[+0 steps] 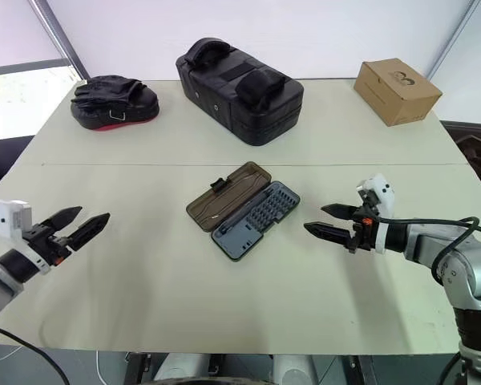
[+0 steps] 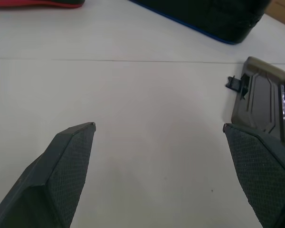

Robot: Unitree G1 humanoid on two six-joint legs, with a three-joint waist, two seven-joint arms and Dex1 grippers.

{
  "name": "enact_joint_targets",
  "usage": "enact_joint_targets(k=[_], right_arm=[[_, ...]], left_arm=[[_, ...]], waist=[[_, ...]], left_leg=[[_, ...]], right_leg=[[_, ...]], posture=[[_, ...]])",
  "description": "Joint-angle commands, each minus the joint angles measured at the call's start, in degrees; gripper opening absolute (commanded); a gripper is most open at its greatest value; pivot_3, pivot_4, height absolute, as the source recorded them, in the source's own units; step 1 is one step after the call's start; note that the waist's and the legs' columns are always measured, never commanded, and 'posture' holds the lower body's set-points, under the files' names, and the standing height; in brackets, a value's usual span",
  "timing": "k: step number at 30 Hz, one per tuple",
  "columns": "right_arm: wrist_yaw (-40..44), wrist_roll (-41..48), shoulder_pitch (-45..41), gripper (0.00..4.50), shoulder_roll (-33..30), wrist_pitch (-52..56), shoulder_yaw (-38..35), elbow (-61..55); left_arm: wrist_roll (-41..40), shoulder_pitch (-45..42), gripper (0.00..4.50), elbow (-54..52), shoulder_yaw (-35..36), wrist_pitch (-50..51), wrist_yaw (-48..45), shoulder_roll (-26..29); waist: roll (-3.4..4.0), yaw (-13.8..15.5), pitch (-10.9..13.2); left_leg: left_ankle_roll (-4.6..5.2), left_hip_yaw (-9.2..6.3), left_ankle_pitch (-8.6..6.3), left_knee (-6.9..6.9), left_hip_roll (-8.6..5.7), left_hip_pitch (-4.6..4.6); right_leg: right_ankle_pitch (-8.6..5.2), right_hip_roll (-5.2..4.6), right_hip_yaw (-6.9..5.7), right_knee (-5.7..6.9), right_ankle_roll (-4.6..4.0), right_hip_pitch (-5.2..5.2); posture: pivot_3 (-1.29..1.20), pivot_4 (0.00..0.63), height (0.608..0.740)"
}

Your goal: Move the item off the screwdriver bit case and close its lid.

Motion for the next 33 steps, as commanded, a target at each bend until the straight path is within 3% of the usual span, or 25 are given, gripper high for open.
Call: enact_joint_targets(k=[1, 6, 12, 18, 23, 33], right_arm=[[0.5, -0.1, -1.6, 4.30, -0.7, -1.2, -0.6, -1.1], [0.7, 3.8, -5.1, 4.30, -0.8, 1.4, -1.4, -4.5], [0.2, 3.7, -6.0, 4.30, -0.4, 1.3, 0.5, -6.9], [-3.0, 4.2, -5.9, 4.30, 2.0, 0.9, 1.8, -11.5], [-6.8, 5.9, -6.1, 4.30, 3.5, 2.2, 1.5, -17.1], [-12.0, 7.1, -3.3, 4.30, 4.7, 2.1, 1.1, -20.6]], left_arm=[[0.9, -1.5, 4.50, 0.6, -0.5, -1.7, -2.0, 1.7], [5.5, -7.6, 4.50, 6.4, -7.0, -5.7, -10.7, 7.0], [13.2, -24.5, 4.50, 21.7, -20.5, -12.2, -22.8, 9.5], [22.3, -44.6, 4.50, 46.1, -31.3, -21.4, -29.1, 1.1], [27.1, -55.0, 4.50, 63.7, -33.7, -28.1, -30.2, -5.7], [33.9, -60.9, 4.50, 76.4, -35.2, -35.0, -30.3, -12.0]], waist=[[0.00, 0.0, 0.0], [0.00, 0.0, 0.0], [-0.02, 0.1, 0.0], [-0.06, 0.0, 0.0], [-0.18, -0.4, 0.0], [-0.32, -0.2, 0.1]], left_leg=[[0.00, 0.00, 0.00, 0.00, 0.00, 0.00], [-0.01, 0.02, 0.01, 0.02, 0.00, 0.01], [0.01, 0.04, 0.01, 0.02, -0.06, -0.03], [0.00, 0.11, 0.02, 0.07, -0.13, -0.06], [0.01, 0.21, 0.02, 0.14, -0.19, -0.13], [0.02, 0.20, 0.03, 0.28, -0.18, -0.44]], right_leg=[[0.00, 0.00, 0.00, 0.00, 0.00, 0.00], [0.01, 0.03, 0.02, 0.05, -0.01, -0.02], [0.02, 0.03, 0.02, 0.03, 0.01, -0.03], [0.10, 0.06, 0.09, 0.15, 0.15, -0.13], [0.11, 0.07, 0.17, 0.20, 0.18, -0.25], [0.16, 0.12, 0.17, 0.23, 0.25, -0.49]], posture=[[0.00, 0.150, 0.740], [0.00, 0.150, 0.740], [0.00, 0.150, 0.740], [0.00, 0.150, 0.740], [0.00, 0.150, 0.740], [0.00, 0.150, 0.740]])
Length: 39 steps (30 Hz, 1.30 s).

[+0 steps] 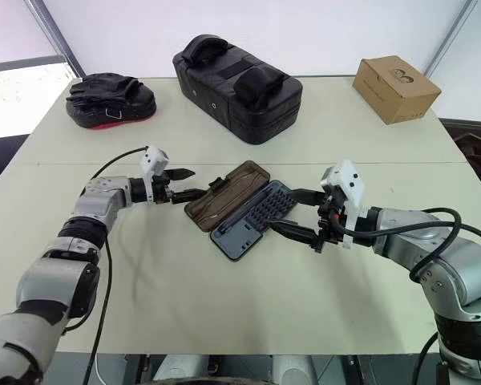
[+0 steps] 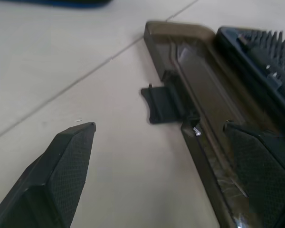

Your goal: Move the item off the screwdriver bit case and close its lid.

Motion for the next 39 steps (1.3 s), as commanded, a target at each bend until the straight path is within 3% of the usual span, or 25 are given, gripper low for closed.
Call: enact_joint_targets(k=[1, 7, 8, 9, 16, 17, 27, 33, 39], right_arm=[[-1.0, 0.8, 0.0, 4.30, 0.3, -1.0, -1.4, -1.7], [-1.5, 0.3, 0.2, 4.30, 0.6, -1.6, -0.9, -1.4], [-1.6, 0.3, 0.2, 4.50, 0.6, -1.7, -0.8, -1.3], [-1.6, 0.2, 0.2, 4.50, 0.7, -1.8, -0.8, -1.1], [-1.5, -0.4, -0.1, 4.50, 0.6, -2.3, -0.4, -0.3], [-1.4, -0.5, -0.2, 4.50, 0.6, -2.3, -0.3, -0.2], [-0.9, -1.9, 0.2, 4.50, 0.2, -2.8, 0.1, 0.6], [3.9, -2.6, 3.0, 4.50, -4.4, -3.0, -0.2, 0.3], [9.5, -3.9, 5.1, 4.50, -9.9, -4.8, -1.5, 2.1]], left_arm=[[2.2, -1.4, 4.50, 1.2, -0.6, -2.1, 0.2, -1.2], [5.8, 1.1, 4.50, 0.8, -2.6, -4.2, -1.0, -1.7], [6.1, 1.7, 3.99, 0.3, -2.8, -4.1, -1.6, -1.7], [6.4, 2.3, 3.75, -0.1, -3.0, -4.2, -1.9, -1.7], [6.9, 4.6, 0.16, -2.7, -3.3, -3.7, -2.1, -1.7], [6.8, 4.7, 0.03, -2.9, -3.2, -3.6, -1.9, -1.7], [7.6, 1.7, 0.03, -1.8, -2.5, -9.1, 1.2, -2.2], [7.3, -1.8, 0.03, -2.4, -4.4, -15.3, -10.5, -2.4], [9.6, -5.4, 0.03, 0.7, -6.5, -20.7, -13.7, -3.3]], waist=[[0.00, 0.2, 0.0], [-0.02, 0.3, 0.0], [-0.02, 0.3, 0.0], [-0.01, 0.2, 0.0], [-0.05, 0.1, -0.1], [-0.05, 0.1, -0.1], [-0.07, 0.3, -0.1], [-0.11, 0.3, -0.1], [-0.15, 0.2, -0.1]], left_leg=[[0.00, -0.01, 0.00, 0.01, 0.00, 0.00], [0.01, -0.01, 0.00, 0.06, -0.01, 0.01], [0.01, -0.02, 0.00, 0.06, 0.00, 0.01], [0.01, -0.02, 0.00, 0.06, 0.00, 0.01], [0.02, 0.01, 0.00, 0.07, 0.01, 0.21], [0.02, 0.05, 0.00, 0.07, 0.01, 0.28], [0.02, 0.15, 0.00, 0.10, 0.02, 0.50], [0.12, 0.12, -0.06, 0.49, 0.01, 0.27], [0.27, 0.13, -0.15, 0.86, 0.02, -0.03]], right_leg=[[0.00, 0.00, 0.00, 0.02, 0.00, 0.00], [0.01, 0.00, 0.00, 0.08, 0.01, 0.01], [0.01, 0.00, 0.00, 0.08, 0.01, 0.02], [0.01, 0.00, 0.00, 0.09, 0.01, 0.01], [0.00, 0.01, 0.08, 0.27, 0.01, 0.09], [0.00, 0.02, 0.14, 0.34, 0.00, 0.10], [0.00, 0.03, 0.26, 0.56, 0.01, 0.20], [0.00, 0.09, 0.25, 0.62, 0.00, 0.16], [0.06, 0.13, 0.26, 0.59, 0.11, 0.06]], posture=[[0.00, 0.150, 0.740], [0.00, 0.150, 0.740], [0.00, 0.150, 0.740], [0.00, 0.150, 0.740], [0.00, 0.150, 0.740], [0.00, 0.150, 0.740], [0.00, 0.150, 0.740], [0.00, 0.150, 0.740], [0.00, 0.150, 0.740]])
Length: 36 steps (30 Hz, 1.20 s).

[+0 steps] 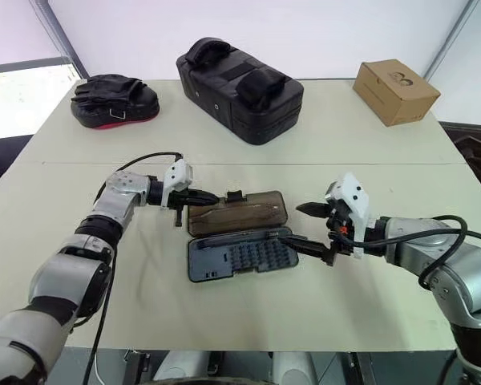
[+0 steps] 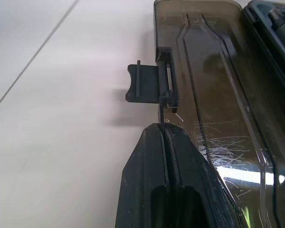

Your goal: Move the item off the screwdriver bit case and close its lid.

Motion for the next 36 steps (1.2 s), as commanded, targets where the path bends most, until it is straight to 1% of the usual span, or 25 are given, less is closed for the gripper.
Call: enact_joint_targets(k=[1, 5, 14, 18, 25, 31, 32, 34, 35, 36], right_arm=[[2.7, -0.2, 0.5, 4.50, -1.7, -1.9, -2.2, 0.1], [1.1, 1.1, 1.4, 4.50, -0.6, -0.7, -2.7, -1.6], [-1.1, 1.4, 2.4, 4.50, 0.4, -0.1, -2.2, -3.0], [-1.2, 1.3, 2.0, 4.50, 0.5, -0.2, -1.9, -2.6], [-1.7, 0.8, 1.7, 4.50, 1.0, -0.6, -1.1, -2.3], [-1.8, 0.5, 1.4, 4.50, 1.1, -0.6, -1.0, -2.0], [-1.8, 0.5, 1.3, 4.50, 1.1, -0.7, -0.9, -1.9], [-1.9, 0.3, 1.2, 4.50, 1.3, -0.7, -0.7, -1.8], [-1.9, 0.3, 1.1, 4.50, 1.3, -0.7, -0.7, -1.8], [-1.9, 0.3, 1.1, 4.50, 1.3, -0.7, -0.6, -1.8]], left_arm=[[1.2, -2.8, 0.03, 1.6, -0.7, -4.3, -1.6, -0.5], [1.8, -3.5, 0.03, 3.0, -1.1, -6.4, -2.4, -1.0], [6.9, -3.5, 0.03, 7.2, -2.6, -13.8, 4.5, -0.3], [6.8, -3.3, 0.03, 7.6, -2.3, -13.8, 4.7, -0.6], [7.2, -3.4, 0.03, 8.7, -1.8, -12.5, 8.5, -0.7], [7.1, -3.4, 0.03, 8.9, -1.7, -12.2, 9.2, -0.7], [7.1, -3.5, 0.28, 8.9, -1.7, -12.4, 9.1, -0.8], [7.2, -3.5, 0.98, 8.9, -1.7, -13.0, 9.5, -0.7], [7.3, -3.5, 1.43, 8.8, -1.8, -13.3, 9.8, -0.7], [7.3, -3.5, 1.98, 8.8, -1.8, -13.5, 9.9, -0.7]], waist=[[-0.01, 0.0, 0.0], [-0.02, -0.1, 0.0], [-0.04, 0.0, 0.0], [-0.04, 0.0, 0.0], [-0.04, 0.0, 0.0], [-0.04, 0.0, 0.0], [-0.04, 0.0, 0.0], [-0.04, 0.0, 0.0], [-0.04, 0.0, 0.0], [-0.04, 0.0, 0.0]], left_leg=[[0.00, 0.00, 0.00, 0.00, 0.01, 0.00], [0.01, -0.01, -0.01, 0.00, 0.04, 0.00], [0.01, -0.02, 0.00, 0.01, 0.04, -0.03], [0.01, -0.02, 0.00, 0.02, 0.04, -0.03], [0.01, -0.02, 0.00, 0.05, 0.04, -0.03], [0.01, -0.02, 0.00, 0.08, 0.04, -0.02], [0.01, -0.02, 0.00, 0.08, 0.04, -0.01], [0.01, -0.02, 0.00, 0.08, 0.04, -0.01], [0.01, -0.03, 0.00, 0.08, 0.04, -0.01], [0.01, -0.02, 0.00, 0.08, 0.04, -0.01]], right_leg=[[0.00, 0.01, 0.00, 0.00, 0.00, 0.00], [0.00, 0.04, 0.00, 0.01, 0.00, -0.01], [0.00, 0.03, 0.00, 0.02, 0.01, -0.04], [0.01, 0.03, 0.00, 0.03, 0.01, -0.04], [0.03, 0.03, 0.00, 0.06, 0.04, -0.03], [0.08, 0.03, 0.00, 0.07, 0.08, -0.02], [0.08, 0.03, 0.00, 0.07, 0.08, -0.02], [0.09, 0.03, 0.00, 0.07, 0.08, -0.02], [0.08, 0.04, 0.00, 0.08, 0.08, -0.02], [0.08, 0.04, 0.00, 0.07, 0.08, -0.02]], posture=[[0.00, 0.150, 0.740], [0.00, 0.150, 0.740], [0.00, 0.150, 0.740], [0.00, 0.150, 0.740], [0.00, 0.150, 0.740], [0.00, 0.150, 0.740], [0.00, 0.150, 0.740], [0.00, 0.150, 0.740], [0.00, 0.150, 0.740], [0.00, 0.150, 0.740]])
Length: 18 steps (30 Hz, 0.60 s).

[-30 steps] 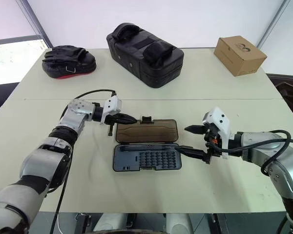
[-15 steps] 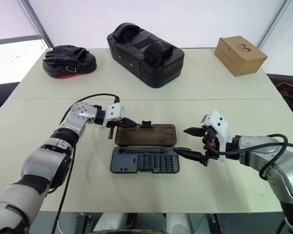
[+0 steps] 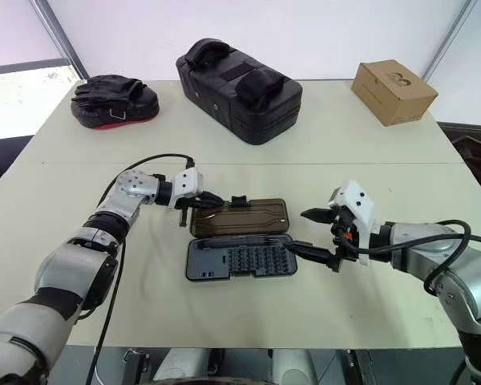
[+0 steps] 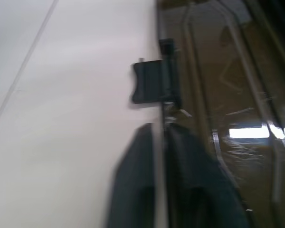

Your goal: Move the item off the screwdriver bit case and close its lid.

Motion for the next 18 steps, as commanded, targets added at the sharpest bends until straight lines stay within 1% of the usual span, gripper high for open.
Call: enact_joint_targets(k=[1, 4, 5, 12, 15, 18], right_arm=[[-0.2, 0.2, -0.9, 4.50, 0.6, -0.9, -0.4, -0.9], [-0.3, 0.1, -1.1, 4.50, 0.7, -0.9, -0.3, -0.8], [-0.4, 0.0, -1.1, 4.50, 0.8, -1.0, -0.2, -0.7], [-0.3, -0.1, -1.4, 4.50, 0.9, -1.0, 0.0, -0.5], [-0.1, 0.1, -1.8, 4.50, 1.0, -0.9, -0.1, -0.2], [0.3, 0.7, -2.5, 4.50, 1.1, -0.8, -0.8, 0.5]], left_arm=[[0.6, -1.1, 2.51, 0.1, 0.5, -1.2, 1.1, 0.4], [0.7, -1.3, 4.07, 0.1, 0.5, -2.3, 1.3, 0.3], [1.0, -1.4, 4.45, 0.1, 0.4, -2.7, 1.8, 0.2], [0.4, -3.6, 4.45, 0.2, 2.1, -3.7, 6.0, -0.2], [-2.9, -4.4, 4.45, -1.4, 4.3, -1.8, 3.0, 0.0], [-10.0, -3.8, 4.45, -8.3, 8.2, 6.9, -4.0, 1.0]], waist=[[0.00, 0.0, 0.0], [0.00, 0.0, 0.0], [0.00, 0.0, 0.0], [-0.01, 0.0, 0.0], [-0.01, 0.0, 0.0], [-0.01, -0.1, 0.0]], left_leg=[[0.00, 0.00, 0.00, 0.00, 0.00, 0.00], [0.00, 0.00, 0.00, 0.00, 0.00, -0.01], [0.00, 0.00, 0.00, 0.00, -0.01, -0.01], [0.00, 0.00, 0.00, 0.00, -0.01, -0.02], [0.00, 0.00, 0.00, 0.00, -0.01, -0.02], [0.00, 0.01, 0.00, 0.00, 0.00, -0.02]], right_leg=[[0.00, 0.00, 0.00, 0.00, 0.00, 0.00], [0.00, 0.00, 0.00, -0.01, 0.00, 0.00], [0.00, -0.01, 0.00, -0.02, 0.00, 0.00], [0.00, 0.00, 0.00, -0.01, 0.00, 0.00], [0.00, 0.00, 0.00, -0.01, 0.00, -0.01], [0.00, 0.00, 0.00, -0.01, 0.00, -0.01]], posture=[[0.00, 0.150, 0.740], [0.00, 0.150, 0.740], [0.00, 0.150, 0.740], [0.00, 0.150, 0.740], [0.00, 0.150, 0.740], [0.00, 0.150, 0.740]])
